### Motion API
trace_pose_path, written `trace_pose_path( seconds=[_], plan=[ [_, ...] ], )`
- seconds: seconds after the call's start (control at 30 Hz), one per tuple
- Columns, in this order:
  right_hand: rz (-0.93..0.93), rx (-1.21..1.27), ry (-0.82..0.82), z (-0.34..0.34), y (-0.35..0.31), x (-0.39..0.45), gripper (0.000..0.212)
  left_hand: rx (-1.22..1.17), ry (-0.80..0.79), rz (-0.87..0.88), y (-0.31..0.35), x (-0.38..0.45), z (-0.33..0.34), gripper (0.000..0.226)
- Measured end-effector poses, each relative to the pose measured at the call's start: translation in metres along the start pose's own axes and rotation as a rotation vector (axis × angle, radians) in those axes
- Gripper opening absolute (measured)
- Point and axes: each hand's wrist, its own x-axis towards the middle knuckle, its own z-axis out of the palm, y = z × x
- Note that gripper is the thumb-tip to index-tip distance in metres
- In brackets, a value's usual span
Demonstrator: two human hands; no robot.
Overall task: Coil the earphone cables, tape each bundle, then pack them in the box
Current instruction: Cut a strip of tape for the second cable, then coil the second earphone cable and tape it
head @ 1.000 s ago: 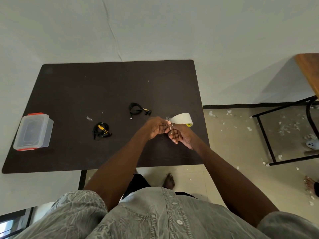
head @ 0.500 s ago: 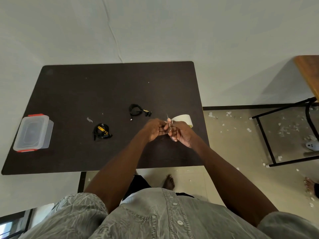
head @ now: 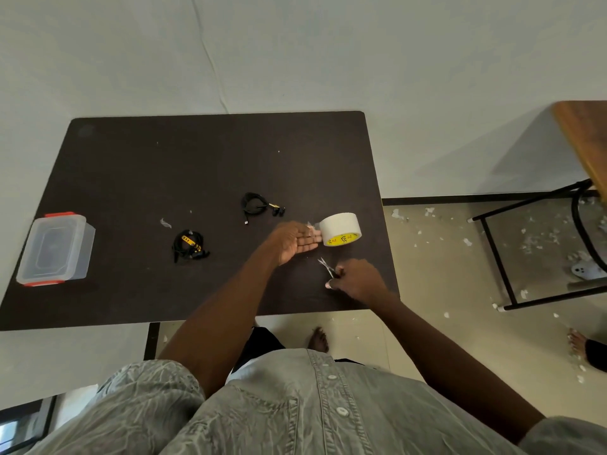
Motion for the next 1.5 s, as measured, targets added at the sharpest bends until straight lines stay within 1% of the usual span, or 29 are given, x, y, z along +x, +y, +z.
trace_pose_path(
  seconds=[0.07,0.1,0.23,0.37,0.4,0.43,0.5,0.57,0.6,0.63,0.67,0.77,0.9,1.0,1.13,1.37,1.4,1.43,1.5],
  plan=[
    [0.001,-0.170,0.029,0.008,-0.003,0.002,0.035,0.001,-0.002,-0.001,-0.002,0.002,0.000,0.012],
    [0.009,-0.185,0.027,0.011,-0.005,0.003,0.035,0.000,-0.003,0.000,-0.002,0.003,0.001,0.012],
    [0.047,-0.078,-0.032,0.015,-0.012,0.005,0.032,-0.010,0.000,0.003,-0.002,0.004,0.003,0.013],
    [0.065,-0.007,-0.029,0.015,-0.012,0.004,0.021,-0.019,0.002,0.004,-0.003,0.003,0.003,0.011],
    [0.058,0.007,0.018,0.015,-0.010,0.003,0.017,-0.016,0.000,0.003,-0.003,0.003,0.002,0.011],
    [0.056,0.031,0.102,0.014,-0.008,0.002,0.014,-0.011,-0.005,0.003,-0.004,0.004,0.001,0.011],
    [0.088,0.108,0.319,0.007,-0.003,0.000,0.017,-0.009,-0.012,0.001,-0.005,0.004,0.001,0.012],
    [0.129,0.186,0.499,-0.003,0.003,0.004,0.035,-0.008,-0.009,0.003,-0.005,0.004,-0.001,0.014],
    [0.130,0.206,0.544,-0.007,0.006,0.009,0.044,-0.008,-0.007,0.004,-0.005,0.004,-0.002,0.014],
    [0.120,0.214,0.558,-0.012,0.009,0.014,0.048,-0.009,-0.006,0.002,-0.005,0.004,-0.001,0.013],
    [0.105,0.208,0.543,-0.016,0.010,0.020,0.046,-0.013,-0.006,-0.001,-0.005,0.004,0.000,0.013],
    [0.067,0.155,0.483,-0.025,0.012,0.036,0.032,-0.018,-0.003,-0.005,-0.004,0.002,0.001,0.010],
    [0.051,0.110,0.526,-0.034,0.014,0.045,0.025,-0.028,0.035,0.002,-0.004,0.000,-0.006,0.010],
    [0.116,0.074,0.468,-0.038,0.018,0.048,0.026,-0.026,0.058,0.045,-0.004,-0.004,-0.014,0.010],
    [0.199,0.140,0.366,-0.039,0.025,0.054,0.031,-0.031,0.051,0.116,0.002,-0.010,-0.022,0.008],
    [0.281,0.197,0.270,-0.045,0.026,0.061,0.026,-0.014,0.039,0.179,0.017,-0.021,-0.030,0.009],
    [0.308,0.196,0.286,-0.046,0.023,0.059,0.027,-0.016,0.037,0.184,0.018,-0.022,-0.032,0.009],
    [0.319,0.194,0.338,-0.047,0.019,0.057,0.027,-0.022,0.036,0.191,0.020,-0.023,-0.033,0.008],
    [0.236,0.288,0.472,-0.049,0.003,0.054,0.025,-0.039,0.032,0.202,0.022,-0.024,-0.036,0.008]
  ],
)
